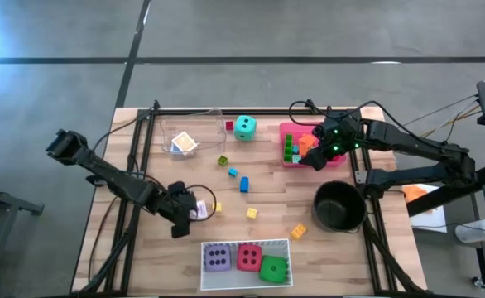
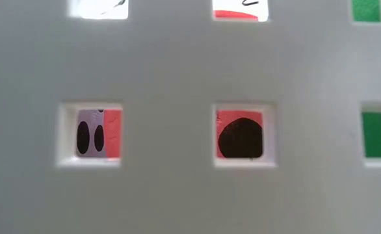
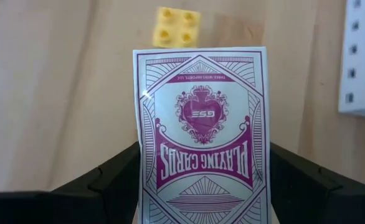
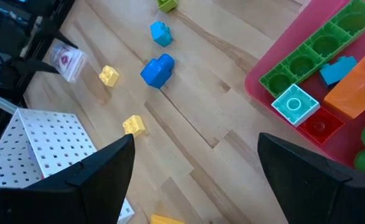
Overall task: Pick & Place Toys
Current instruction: Put the purple deck of cards into the transparent bin
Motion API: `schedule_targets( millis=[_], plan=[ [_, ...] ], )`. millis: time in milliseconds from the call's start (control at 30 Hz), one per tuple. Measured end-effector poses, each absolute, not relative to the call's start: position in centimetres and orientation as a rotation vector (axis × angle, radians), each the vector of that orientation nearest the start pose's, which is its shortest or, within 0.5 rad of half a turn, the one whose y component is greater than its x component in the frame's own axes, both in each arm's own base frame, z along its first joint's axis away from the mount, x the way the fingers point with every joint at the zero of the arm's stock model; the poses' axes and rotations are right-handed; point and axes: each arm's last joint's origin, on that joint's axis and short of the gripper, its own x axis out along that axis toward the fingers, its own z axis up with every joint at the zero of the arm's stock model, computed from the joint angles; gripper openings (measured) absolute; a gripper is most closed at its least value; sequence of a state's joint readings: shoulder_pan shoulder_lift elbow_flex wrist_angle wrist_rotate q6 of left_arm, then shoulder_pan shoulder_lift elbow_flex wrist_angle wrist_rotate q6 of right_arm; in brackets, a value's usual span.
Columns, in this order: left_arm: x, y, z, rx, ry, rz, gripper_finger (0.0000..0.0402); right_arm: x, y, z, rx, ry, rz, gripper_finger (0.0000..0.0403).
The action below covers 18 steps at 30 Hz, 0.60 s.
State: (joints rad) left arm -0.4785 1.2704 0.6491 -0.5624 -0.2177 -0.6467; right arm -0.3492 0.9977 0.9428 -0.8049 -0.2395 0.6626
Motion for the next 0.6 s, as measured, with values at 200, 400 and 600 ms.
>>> schedule_targets(
  millis=[200,400,600],
  plan=[
    [18.7,-7.6,18.7,-0.246,1.077,0.225,0.0281,17.8,-5.8,29.9,0.872,0.768,-0.376,0.0329],
    [18.7,-5.2,20.1,-0.340,1.044,0.349,0.0281,17.8,-5.8,29.9,0.868,0.767,-0.377,0.0329],
    [19.4,-2.7,22.3,-0.411,1.023,0.468,0.0281,17.9,-5.8,29.9,0.863,0.767,-0.376,0.0329]
  ],
)
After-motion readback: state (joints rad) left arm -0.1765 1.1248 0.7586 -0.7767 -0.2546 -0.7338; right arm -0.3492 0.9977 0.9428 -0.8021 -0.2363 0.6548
